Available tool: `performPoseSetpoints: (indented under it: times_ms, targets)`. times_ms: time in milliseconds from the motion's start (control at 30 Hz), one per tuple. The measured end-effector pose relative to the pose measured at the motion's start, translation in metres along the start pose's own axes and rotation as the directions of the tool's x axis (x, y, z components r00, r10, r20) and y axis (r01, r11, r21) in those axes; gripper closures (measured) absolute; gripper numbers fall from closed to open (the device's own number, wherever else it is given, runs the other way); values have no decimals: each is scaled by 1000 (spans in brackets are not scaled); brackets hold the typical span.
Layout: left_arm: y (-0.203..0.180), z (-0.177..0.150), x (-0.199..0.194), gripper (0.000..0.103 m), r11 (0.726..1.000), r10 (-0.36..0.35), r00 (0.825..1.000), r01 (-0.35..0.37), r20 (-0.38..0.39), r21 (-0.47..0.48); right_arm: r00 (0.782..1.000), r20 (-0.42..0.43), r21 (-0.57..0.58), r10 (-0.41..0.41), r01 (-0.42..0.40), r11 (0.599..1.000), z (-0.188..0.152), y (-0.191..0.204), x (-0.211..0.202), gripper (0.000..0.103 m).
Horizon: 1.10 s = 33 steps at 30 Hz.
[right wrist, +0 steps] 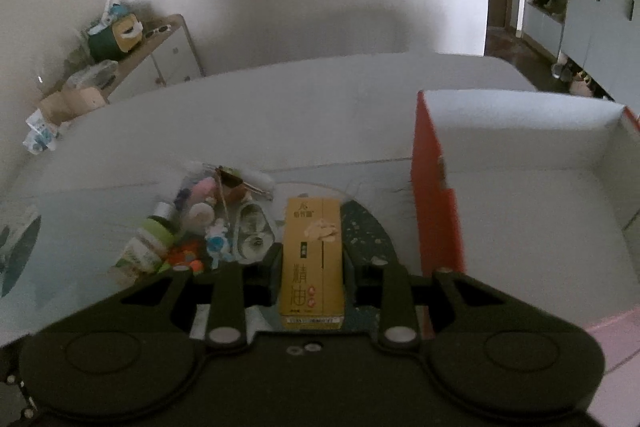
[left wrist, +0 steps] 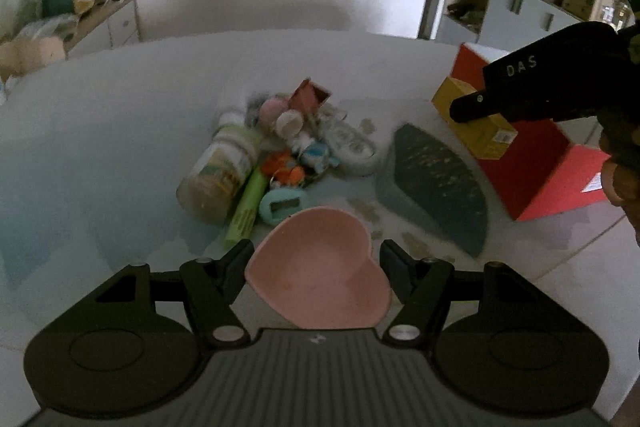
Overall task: Organize rigid objects
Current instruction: 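Carry the pink heart dish and yellow juice box into the red box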
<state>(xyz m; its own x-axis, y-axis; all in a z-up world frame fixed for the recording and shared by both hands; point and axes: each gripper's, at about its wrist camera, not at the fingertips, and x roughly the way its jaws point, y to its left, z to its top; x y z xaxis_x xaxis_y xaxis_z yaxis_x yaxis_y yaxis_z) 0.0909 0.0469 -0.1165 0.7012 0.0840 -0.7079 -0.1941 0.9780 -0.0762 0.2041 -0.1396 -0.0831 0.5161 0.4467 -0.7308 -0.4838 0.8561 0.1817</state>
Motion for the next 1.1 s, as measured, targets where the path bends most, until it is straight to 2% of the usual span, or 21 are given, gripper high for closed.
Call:
performPoseSetpoints:
  times_ms: [300,500,800,1100]
  targets:
    - [-24,29,-33,34,995,-79,996,76,50,73,999,48,10,-20,20,1000,-4,-12,-44,74]
    - [-47,49,-39,34,989,-120,991,114,65,98,996,78,30,-36,34,999,0,-39,-60,74]
    - [-103,83,-22,34,985,-144,986,134,87,113,996,77,37,-43,41,999,9,-107,-61,74]
    - [-174,116,16,34,985,-122,990,111,77,132,999,36,12,-40,40,999,14,-174,-43,74]
